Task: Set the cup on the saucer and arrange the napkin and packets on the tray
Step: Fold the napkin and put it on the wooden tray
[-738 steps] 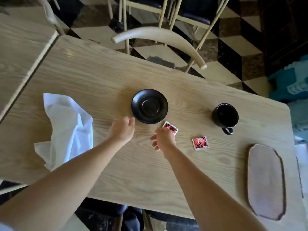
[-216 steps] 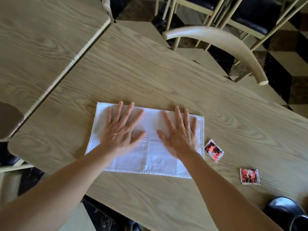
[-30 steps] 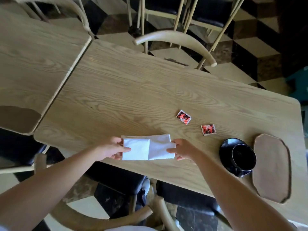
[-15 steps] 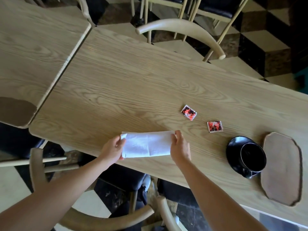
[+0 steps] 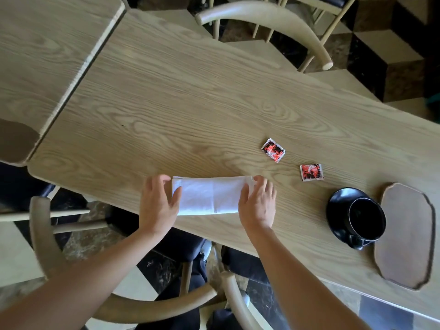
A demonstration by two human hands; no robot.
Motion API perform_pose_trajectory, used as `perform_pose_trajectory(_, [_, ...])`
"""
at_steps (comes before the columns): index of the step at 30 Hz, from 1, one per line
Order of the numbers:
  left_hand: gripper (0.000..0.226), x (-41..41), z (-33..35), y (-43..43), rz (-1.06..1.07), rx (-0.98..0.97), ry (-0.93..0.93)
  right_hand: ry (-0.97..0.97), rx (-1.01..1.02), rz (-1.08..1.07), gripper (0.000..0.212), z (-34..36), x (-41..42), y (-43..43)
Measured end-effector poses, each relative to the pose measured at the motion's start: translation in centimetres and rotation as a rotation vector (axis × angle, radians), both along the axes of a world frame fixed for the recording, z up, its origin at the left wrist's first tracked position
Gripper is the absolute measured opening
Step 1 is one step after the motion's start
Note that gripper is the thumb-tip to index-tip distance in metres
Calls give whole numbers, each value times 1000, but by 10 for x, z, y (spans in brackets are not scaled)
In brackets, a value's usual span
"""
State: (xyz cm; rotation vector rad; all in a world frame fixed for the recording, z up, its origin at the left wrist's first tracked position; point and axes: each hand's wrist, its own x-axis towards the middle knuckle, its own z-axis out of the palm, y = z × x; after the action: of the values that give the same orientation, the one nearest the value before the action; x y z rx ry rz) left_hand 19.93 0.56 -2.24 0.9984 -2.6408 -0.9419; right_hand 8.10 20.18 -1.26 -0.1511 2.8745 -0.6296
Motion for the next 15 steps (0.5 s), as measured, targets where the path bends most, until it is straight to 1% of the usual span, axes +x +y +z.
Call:
perform_pose_trajectory(2, [36, -1, 2, 4, -215, -254, -11, 120, 93, 105, 38, 5, 6, -5])
perform_pose_trajectory(3, [41, -3, 2, 8, -318, -322, -41, 148, 106, 186, 41, 5, 11, -11])
perform_pose_trajectory(6, [57, -8, -10, 23, -532, -365, -169, 98, 82, 493, 51, -7, 24, -31])
perform_pose_trajectory(8, [62, -9, -24, 24, -610, -395, -218, 53, 119, 635, 56, -22, 27, -37])
perform_pose_trajectory(11, [68, -11, -40, 20, -675, -478, -261, 55, 147, 655, 55, -38, 24, -34])
perform_pose_trajectory(15, [75, -14, -43, 17, -690, -520, -279, 70, 208, 585, 58, -39, 25, -35])
